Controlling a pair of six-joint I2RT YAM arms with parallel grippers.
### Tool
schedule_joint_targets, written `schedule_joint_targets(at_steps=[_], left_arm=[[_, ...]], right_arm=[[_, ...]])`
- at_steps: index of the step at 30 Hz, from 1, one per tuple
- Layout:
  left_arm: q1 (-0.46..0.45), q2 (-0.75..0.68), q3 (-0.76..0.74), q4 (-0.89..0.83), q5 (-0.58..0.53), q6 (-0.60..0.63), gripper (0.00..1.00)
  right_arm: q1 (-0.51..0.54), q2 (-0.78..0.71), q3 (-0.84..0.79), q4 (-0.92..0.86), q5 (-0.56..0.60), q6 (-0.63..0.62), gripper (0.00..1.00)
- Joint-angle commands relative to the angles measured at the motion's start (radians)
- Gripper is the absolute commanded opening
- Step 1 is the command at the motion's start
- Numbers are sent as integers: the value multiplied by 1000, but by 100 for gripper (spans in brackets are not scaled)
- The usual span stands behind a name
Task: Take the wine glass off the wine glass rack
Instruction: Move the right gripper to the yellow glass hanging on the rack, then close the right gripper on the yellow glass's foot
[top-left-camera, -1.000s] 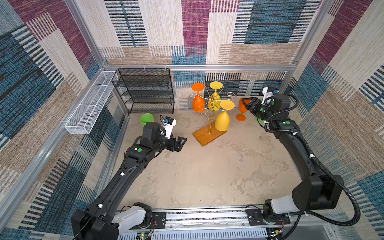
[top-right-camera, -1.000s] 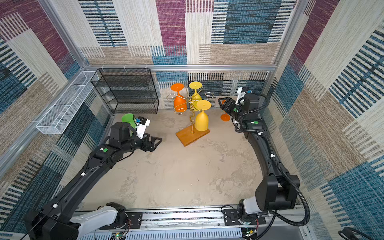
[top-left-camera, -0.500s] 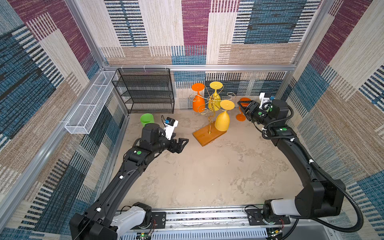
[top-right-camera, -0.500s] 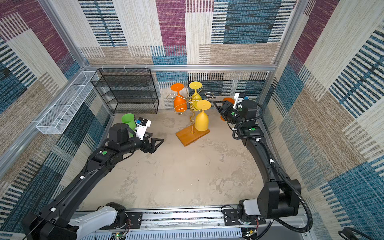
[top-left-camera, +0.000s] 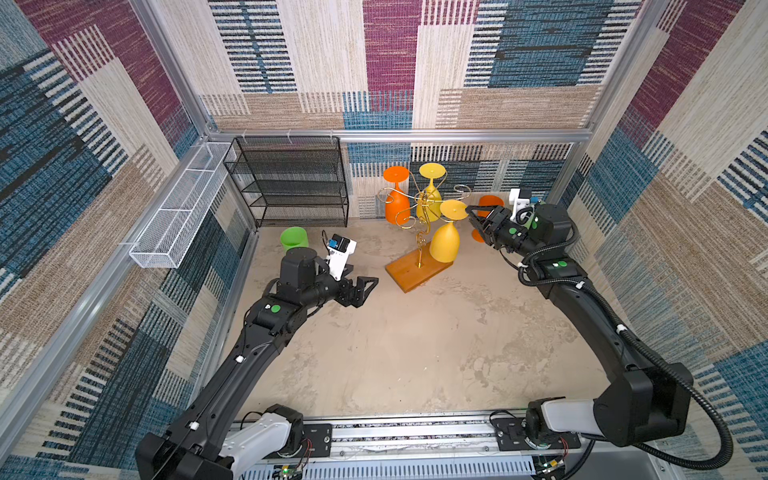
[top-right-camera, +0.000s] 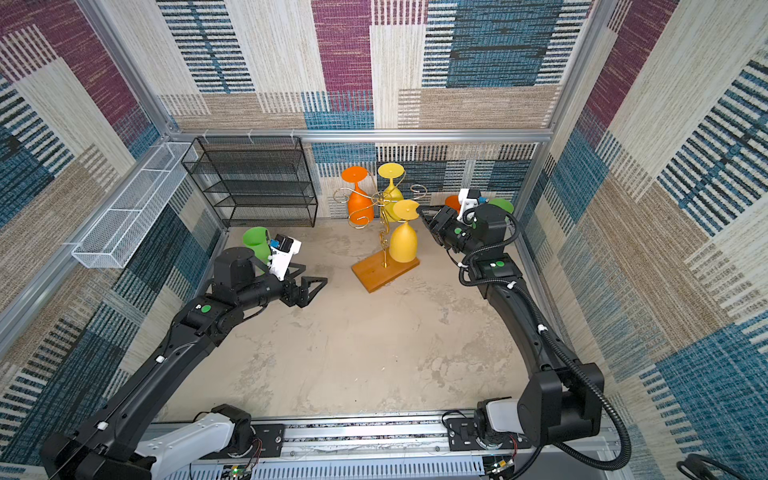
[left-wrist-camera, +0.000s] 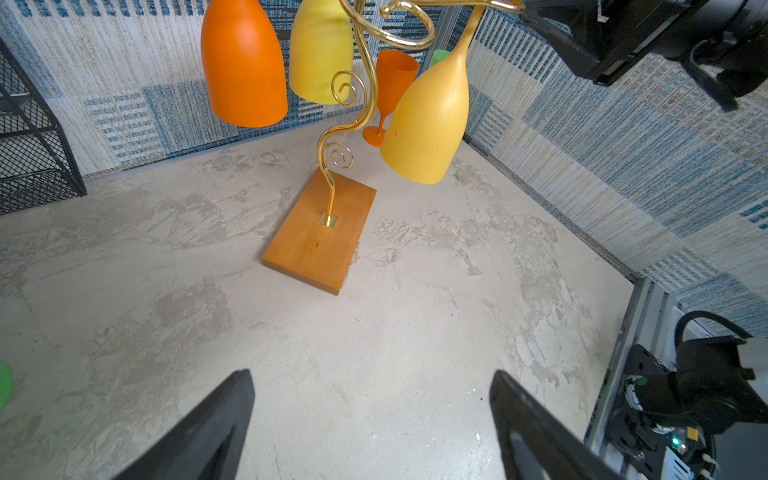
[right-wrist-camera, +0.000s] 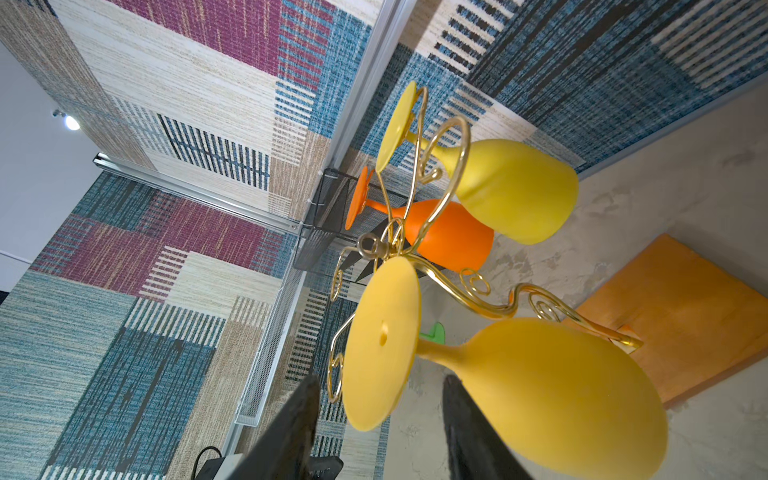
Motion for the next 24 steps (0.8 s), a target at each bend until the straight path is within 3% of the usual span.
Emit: schedule_joint_targets(at_steps=[1, 19, 24], left_arm=[[-1, -9, -6, 33, 20, 16, 91], [-1, -30, -9, 28, 11, 13, 91], [-2, -29, -9, 25, 9, 13, 91]], right_arm=[[10, 1, 11, 38, -13, 14, 50], [48, 28, 38, 83, -28, 43, 41], [53, 37, 51, 92, -34, 48, 35]])
